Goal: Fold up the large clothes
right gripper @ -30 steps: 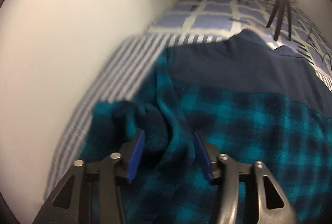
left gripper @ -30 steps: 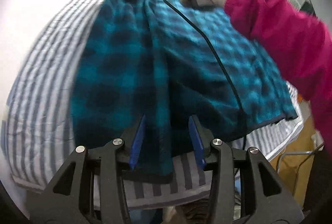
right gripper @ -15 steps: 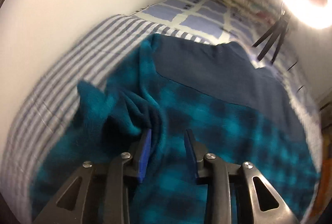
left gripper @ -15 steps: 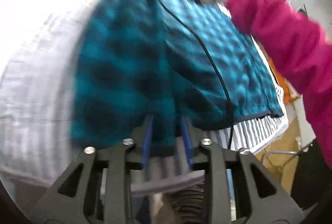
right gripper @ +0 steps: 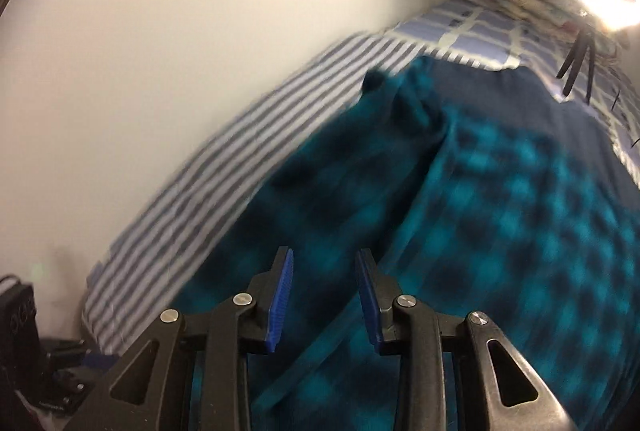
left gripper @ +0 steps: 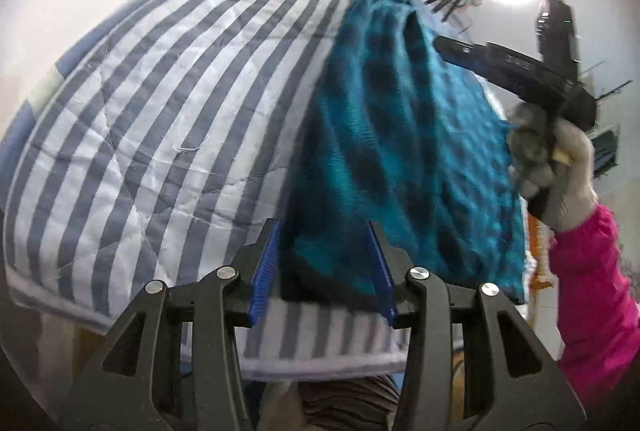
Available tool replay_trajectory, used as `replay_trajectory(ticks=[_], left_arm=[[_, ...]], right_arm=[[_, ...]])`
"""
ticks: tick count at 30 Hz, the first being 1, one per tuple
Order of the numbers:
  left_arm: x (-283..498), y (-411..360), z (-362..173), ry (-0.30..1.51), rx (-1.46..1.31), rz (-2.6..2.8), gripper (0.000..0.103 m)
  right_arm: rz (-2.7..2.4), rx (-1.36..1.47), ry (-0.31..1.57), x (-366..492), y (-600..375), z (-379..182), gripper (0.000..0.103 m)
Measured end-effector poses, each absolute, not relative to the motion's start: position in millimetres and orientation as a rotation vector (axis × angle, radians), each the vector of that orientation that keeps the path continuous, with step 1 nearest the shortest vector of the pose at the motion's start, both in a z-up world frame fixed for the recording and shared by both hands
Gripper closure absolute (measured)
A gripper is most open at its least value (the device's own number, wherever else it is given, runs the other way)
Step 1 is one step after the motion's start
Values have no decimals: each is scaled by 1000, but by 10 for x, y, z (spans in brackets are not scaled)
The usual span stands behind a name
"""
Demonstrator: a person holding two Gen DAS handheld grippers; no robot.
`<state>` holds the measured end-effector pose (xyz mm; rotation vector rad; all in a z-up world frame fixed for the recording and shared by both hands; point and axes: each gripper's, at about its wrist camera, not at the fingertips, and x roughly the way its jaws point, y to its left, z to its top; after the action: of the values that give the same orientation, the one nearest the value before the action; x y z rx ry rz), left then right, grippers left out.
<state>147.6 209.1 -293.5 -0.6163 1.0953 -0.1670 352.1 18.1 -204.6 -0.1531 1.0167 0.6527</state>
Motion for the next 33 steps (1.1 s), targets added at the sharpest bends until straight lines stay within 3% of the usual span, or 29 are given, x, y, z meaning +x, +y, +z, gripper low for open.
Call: replay_trajectory(ticks=[6,7,8,13,16,18,21,26,31,33], left_arm=[[1549,2083,-3094,1084,-682,-171,59],[1561,2048,-3099,1082,-672,-192,64],[1571,2001,-3113,1085,-661,-214,79],[1545,1829,-2949,1038,-588,-242,89],[1497,1682,-2742,983,-511,-256,89],[1483,1569,-2647,958,-457,-266,89],[1454,1439,-2569,938,-400,-281,90],[1483,1375,-2564,937,-391,-283,90],[1507,1334,-2560,935,-384,-284,91],[1478,1322,-2565,935,-378,-285,91]], right_arm=[[608,-144,1050,3546,199,-2384,71],[596,-127,1074,3566,180,-2461,71],[583,-107,1096,3597,159,-2537,72],[555,-80,1144,3627,155,-2592,71],[570,-42,1136,3620,206,-2372,65],[590,-12,1128,3634,297,-2214,45],[620,-12,1159,3685,575,-2073,34],[550,-199,1229,3752,1232,-2242,36],[469,-333,1283,3841,1399,-2546,52],[448,-360,1292,3848,1425,-2642,64]])
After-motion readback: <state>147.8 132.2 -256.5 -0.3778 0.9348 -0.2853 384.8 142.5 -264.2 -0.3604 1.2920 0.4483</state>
